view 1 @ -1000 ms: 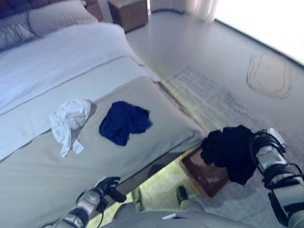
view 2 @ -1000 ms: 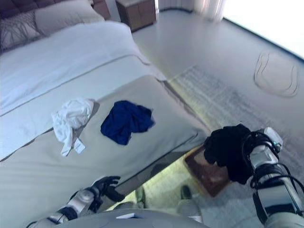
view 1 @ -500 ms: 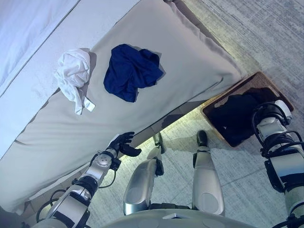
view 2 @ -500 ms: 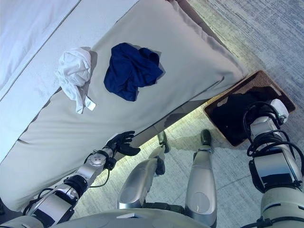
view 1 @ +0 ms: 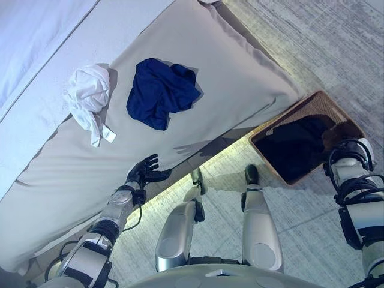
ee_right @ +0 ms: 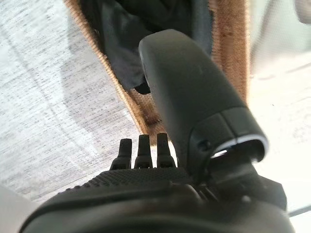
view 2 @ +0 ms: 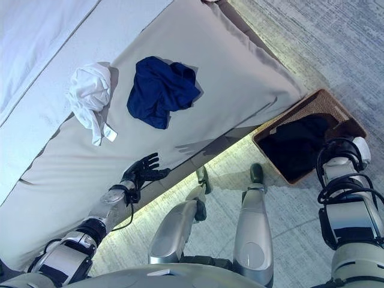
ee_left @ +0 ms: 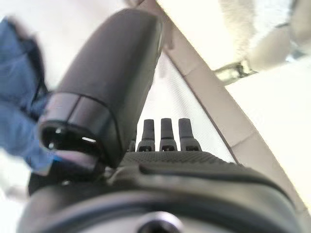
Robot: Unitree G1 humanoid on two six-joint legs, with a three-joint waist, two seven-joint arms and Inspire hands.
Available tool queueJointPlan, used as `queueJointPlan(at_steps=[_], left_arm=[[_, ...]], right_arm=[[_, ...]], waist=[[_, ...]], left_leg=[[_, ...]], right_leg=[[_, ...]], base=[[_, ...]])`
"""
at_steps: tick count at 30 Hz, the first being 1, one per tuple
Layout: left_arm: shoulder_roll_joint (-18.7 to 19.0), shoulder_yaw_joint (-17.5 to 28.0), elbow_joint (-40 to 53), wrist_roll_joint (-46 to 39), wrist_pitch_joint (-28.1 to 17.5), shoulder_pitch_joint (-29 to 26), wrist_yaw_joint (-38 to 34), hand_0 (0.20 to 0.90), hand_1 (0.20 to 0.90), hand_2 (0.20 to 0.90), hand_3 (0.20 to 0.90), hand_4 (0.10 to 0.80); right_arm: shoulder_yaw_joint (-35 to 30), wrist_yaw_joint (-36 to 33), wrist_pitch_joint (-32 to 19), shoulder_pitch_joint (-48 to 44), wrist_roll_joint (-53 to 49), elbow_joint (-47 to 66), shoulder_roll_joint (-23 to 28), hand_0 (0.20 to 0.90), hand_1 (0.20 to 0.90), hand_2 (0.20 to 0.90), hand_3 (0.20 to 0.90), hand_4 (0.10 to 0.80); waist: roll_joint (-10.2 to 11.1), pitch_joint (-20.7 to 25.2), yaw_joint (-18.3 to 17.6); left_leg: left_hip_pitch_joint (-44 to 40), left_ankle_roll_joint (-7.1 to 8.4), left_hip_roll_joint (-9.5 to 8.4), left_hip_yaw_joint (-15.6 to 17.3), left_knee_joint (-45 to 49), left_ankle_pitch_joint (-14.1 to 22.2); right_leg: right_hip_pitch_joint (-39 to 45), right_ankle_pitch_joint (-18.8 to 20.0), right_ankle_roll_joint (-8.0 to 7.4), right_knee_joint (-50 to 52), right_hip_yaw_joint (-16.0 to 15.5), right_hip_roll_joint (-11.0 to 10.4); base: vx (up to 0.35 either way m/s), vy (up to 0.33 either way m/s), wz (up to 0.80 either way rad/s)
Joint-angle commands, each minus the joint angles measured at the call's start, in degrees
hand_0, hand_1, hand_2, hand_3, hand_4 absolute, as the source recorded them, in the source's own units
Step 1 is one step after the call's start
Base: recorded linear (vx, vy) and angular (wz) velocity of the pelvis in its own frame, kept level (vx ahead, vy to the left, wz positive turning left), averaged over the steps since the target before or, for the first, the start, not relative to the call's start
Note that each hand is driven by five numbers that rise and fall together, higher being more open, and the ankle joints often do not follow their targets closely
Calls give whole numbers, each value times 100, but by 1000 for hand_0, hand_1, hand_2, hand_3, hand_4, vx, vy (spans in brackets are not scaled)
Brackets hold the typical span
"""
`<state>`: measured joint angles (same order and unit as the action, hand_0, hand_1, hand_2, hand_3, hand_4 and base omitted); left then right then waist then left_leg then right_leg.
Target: Pick up the clothes from the bed and place them into the basket
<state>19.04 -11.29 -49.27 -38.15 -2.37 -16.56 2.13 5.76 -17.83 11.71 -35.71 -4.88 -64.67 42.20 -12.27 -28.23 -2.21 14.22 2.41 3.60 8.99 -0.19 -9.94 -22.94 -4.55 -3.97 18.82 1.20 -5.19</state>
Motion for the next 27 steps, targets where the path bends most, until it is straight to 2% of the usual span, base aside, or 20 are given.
queueJointPlan(at_steps=[1, 3, 5, 6, 9, 13, 18, 22, 27], left_arm=[[158, 686, -203, -2008, 79, 343, -81, 900, 900, 900, 900, 800], [-61, 1202, -184, -3281, 163, 468, -120, 900, 900, 900, 900, 800], [-216, 1560, -198, -3891, 180, 572, -57, 900, 900, 900, 900, 800], [-285, 1654, -195, -4040, 134, 606, -73, 900, 900, 900, 900, 800], [-490, 1825, -124, -4051, -10, 657, -256, 900, 900, 900, 900, 800], [-620, 1849, -84, -4280, -81, 736, -331, 900, 900, 900, 900, 800], [-645, 1887, -81, -4525, -27, 860, -280, 900, 900, 900, 900, 800], [-534, 1931, -121, -4715, -9, 921, -189, 900, 900, 900, 900, 800], [-383, 1856, -81, -4679, -5, 717, -307, 900, 900, 900, 900, 800]], right_arm=[[36, -792, -678, 221, -68, 940, 166, 900, 900, 900, 900, 800], [-18, -1125, -874, 455, 128, 1793, -25, 900, 900, 900, 900, 800], [-83, -1248, -1099, 564, 447, 2336, -169, 900, 900, 900, 900, 800], [-88, -1284, -1189, 584, 587, 2602, -211, 900, 900, 900, 900, 800], [-38, -1276, -989, 634, 1385, 3679, -251, 900, 900, 900, 900, 800], [225, -1022, -734, 422, 2264, 4277, -118, 900, 900, 900, 900, 800], [708, -392, -500, -14, 2481, 4287, 18, 900, 900, 900, 900, 800], [1266, -1, -427, -548, 2382, 3864, -59, 900, 900, 900, 900, 800], [1925, -57, -174, -1423, 2243, 2946, -322, 900, 900, 900, 900, 800]], waist=[[770, 271, -81], [882, 307, -54], [965, 329, -22], [999, 350, -1], [1126, 430, 97], [1245, 498, 292], [1386, 487, 654], [1567, 417, 1055], [1701, 231, 1416]], left_leg=[[-110, -118, -349, -227, 963, 1288], [-168, -124, -369, -273, 929, 1307], [-208, -124, -386, -327, 880, 1310], [-224, -123, -400, -358, 847, 1300], [-277, -154, -464, -520, 748, 1273], [-255, -220, -561, -695, 789, 1267], [-246, -299, -651, -866, 729, 1229], [-272, -389, -725, -1048, 714, 1254], [-47, -489, -825, -1233, 1023, 1334]], right_leg=[[779, 592, 372, -1458, -672, 218], [859, 566, 367, -1472, -725, 225], [908, 539, 356, -1477, -756, 236], [924, 534, 351, -1485, -763, 243], [998, 505, 336, -1502, -806, 239], [1062, 518, 310, -1506, -895, 176], [1146, 534, 248, -1483, -1147, 69], [1288, 532, 186, -1427, -1396, -20], [1304, 635, 91, -1365, -1579, -128]], base=[[84, 46, 8], [80, 55, 5], [62, 72, 7], [64, 102, 7], [87, 138, 25], [82, 164, 31], [78, 161, 36], [116, 120, 35], [87, 105, 31]])
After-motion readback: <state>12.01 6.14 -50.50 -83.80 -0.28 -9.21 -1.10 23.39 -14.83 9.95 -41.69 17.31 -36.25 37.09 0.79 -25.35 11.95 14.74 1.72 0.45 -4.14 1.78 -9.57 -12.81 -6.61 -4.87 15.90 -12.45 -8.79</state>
